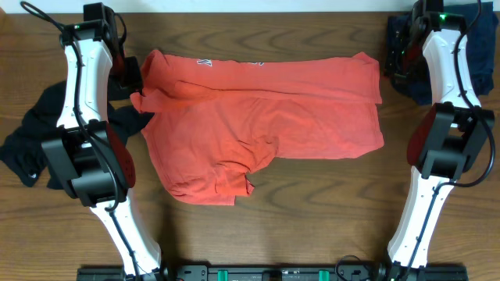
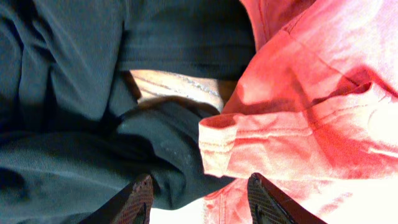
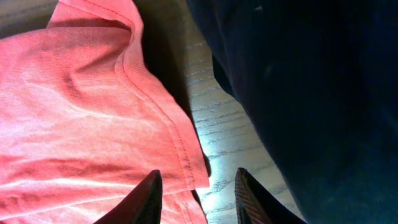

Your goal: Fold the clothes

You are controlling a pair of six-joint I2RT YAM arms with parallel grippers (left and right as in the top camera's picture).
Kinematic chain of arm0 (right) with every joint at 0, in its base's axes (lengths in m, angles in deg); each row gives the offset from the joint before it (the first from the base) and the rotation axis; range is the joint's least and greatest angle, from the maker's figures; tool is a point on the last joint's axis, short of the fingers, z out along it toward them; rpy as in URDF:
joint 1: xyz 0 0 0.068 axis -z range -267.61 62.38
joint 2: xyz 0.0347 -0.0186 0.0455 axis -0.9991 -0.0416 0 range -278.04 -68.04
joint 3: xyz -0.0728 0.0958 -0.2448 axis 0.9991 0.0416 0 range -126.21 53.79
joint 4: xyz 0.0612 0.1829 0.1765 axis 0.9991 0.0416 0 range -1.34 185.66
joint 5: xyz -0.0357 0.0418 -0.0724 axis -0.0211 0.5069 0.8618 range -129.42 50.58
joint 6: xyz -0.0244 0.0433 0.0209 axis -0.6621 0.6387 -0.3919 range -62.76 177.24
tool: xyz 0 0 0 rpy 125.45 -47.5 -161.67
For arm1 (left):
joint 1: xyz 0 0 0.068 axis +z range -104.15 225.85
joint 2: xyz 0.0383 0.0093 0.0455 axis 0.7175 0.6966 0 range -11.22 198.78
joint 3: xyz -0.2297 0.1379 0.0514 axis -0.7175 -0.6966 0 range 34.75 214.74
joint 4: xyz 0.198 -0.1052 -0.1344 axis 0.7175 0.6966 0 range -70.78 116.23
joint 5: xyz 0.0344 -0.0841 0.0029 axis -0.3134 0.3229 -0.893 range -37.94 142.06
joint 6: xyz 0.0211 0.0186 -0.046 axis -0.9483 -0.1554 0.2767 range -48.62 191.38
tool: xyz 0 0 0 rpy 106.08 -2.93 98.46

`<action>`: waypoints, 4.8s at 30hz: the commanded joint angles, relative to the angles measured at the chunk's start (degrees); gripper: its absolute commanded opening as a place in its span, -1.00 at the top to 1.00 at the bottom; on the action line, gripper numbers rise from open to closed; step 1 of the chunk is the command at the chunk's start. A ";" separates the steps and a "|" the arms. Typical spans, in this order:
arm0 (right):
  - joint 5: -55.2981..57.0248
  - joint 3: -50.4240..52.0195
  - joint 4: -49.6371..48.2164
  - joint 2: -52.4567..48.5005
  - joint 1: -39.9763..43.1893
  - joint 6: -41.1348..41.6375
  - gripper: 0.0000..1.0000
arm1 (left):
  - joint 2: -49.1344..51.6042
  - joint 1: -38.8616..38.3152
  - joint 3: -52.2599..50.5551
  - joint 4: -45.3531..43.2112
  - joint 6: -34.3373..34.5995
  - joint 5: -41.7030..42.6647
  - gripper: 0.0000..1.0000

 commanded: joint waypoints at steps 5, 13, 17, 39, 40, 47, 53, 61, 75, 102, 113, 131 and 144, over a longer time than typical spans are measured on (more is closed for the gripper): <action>-3.13 -3.69 0.83 7.82 -0.04 0.22 0.23 | -7.61 0.24 3.65 1.42 1.84 -0.04 -0.04; -5.03 -3.69 7.80 23.67 -2.12 0.22 0.13 | -28.26 0.24 3.65 2.03 1.79 2.71 -0.13; -4.92 -3.69 13.14 30.08 -4.48 0.22 0.05 | -36.44 0.22 3.63 3.82 1.81 7.65 -0.14; -1.05 15.67 20.79 39.52 -9.77 7.98 0.15 | -42.36 -7.61 -30.93 8.22 5.90 15.30 -0.11; -1.20 18.23 19.26 39.52 -9.79 8.04 0.15 | -42.36 -9.09 -33.81 6.69 5.88 17.07 -0.11; -3.50 31.67 9.42 39.52 -9.79 8.44 0.09 | -42.36 -20.48 -45.99 0.52 5.73 17.99 0.06; -4.28 36.11 5.92 39.50 -9.79 8.20 0.03 | -42.34 -29.68 -56.94 -7.21 5.70 17.99 0.05; -4.28 36.20 5.60 39.50 -9.81 7.74 0.02 | -42.32 -37.33 -67.93 -20.02 5.84 18.80 0.03; -4.26 36.20 5.07 39.50 -11.08 7.74 0.02 | -40.79 -41.83 -74.93 -30.36 1.14 17.51 -0.18; -4.28 36.20 5.64 39.50 -11.08 6.67 0.05 | -38.40 -38.64 -65.59 -18.10 2.91 10.99 0.88; -4.26 36.61 7.19 39.50 -11.34 7.98 0.09 | -55.47 -34.82 -52.57 -9.31 2.89 7.61 0.88; -3.41 59.04 -10.69 39.50 -11.61 10.97 0.20 | -57.88 -26.08 -52.61 -10.49 7.21 -2.23 0.88; 13.20 64.50 -21.05 39.50 -11.47 13.38 0.22 | -57.33 -22.36 -52.98 -11.06 7.15 -2.25 0.88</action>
